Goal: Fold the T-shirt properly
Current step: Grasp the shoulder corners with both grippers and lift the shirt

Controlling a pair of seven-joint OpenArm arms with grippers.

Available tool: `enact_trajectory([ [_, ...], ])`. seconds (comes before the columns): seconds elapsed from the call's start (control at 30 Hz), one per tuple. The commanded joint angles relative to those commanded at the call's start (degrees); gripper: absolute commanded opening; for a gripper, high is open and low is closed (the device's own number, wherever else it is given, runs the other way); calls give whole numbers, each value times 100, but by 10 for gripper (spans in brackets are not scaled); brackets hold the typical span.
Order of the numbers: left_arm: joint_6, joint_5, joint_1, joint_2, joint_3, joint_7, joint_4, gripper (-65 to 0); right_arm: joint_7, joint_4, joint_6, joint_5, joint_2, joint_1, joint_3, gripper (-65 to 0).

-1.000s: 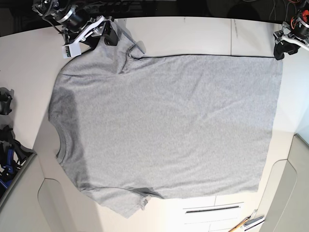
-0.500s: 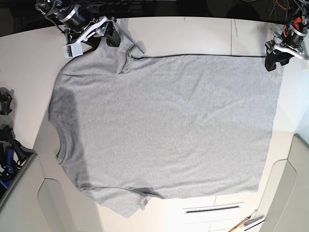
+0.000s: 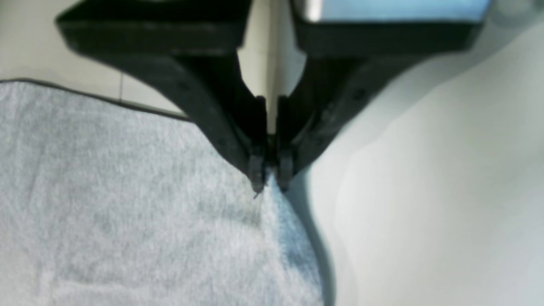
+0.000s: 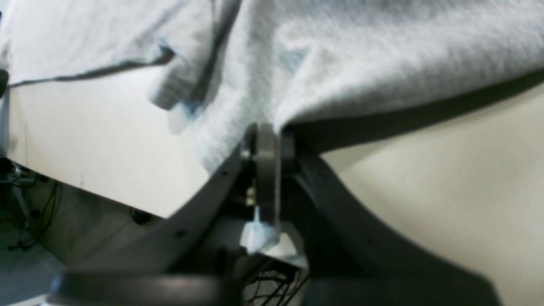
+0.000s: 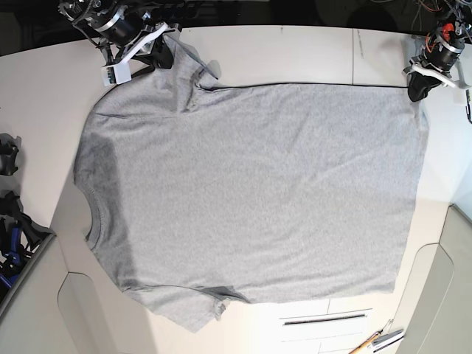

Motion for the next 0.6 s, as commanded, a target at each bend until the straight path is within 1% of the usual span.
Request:
enact_trajectory([
  [0.07,0,-24,0,-31,-2,-4,2,-650,-2,11,0,0,-2,0,9,-650],
  [0.13,0,-33,0,-59,-48,-142,7,-650,-2,50,20,2,-4,-4,46,-650],
  [0.2,0,-33,-2,-59,-166,-177,46,-650,-33,149,175,13,-46,-4,144,-650],
  [0.27,0,-33,-2,-57,-262,-168,127,-650,-46,326,251,181,-76,-2,286,-650],
  [0.33,0,-33,-2,-59,-284,-166,243,-650,-46,511,251,350,-76,-2,424,-650],
  [0.47,0,-96,-4,-57,-284,-129,518,-650,-44,787,251,350,-74,13,555,-650],
  [0.53,0,-197,-57,-57,-284,-129,592,-650,-44,796,251,345,-74,116,562,-650],
  [0.6,0,-168,-203,-55,-284,-129,590,-650,-44,796,247,341,-74,271,579,-650],
])
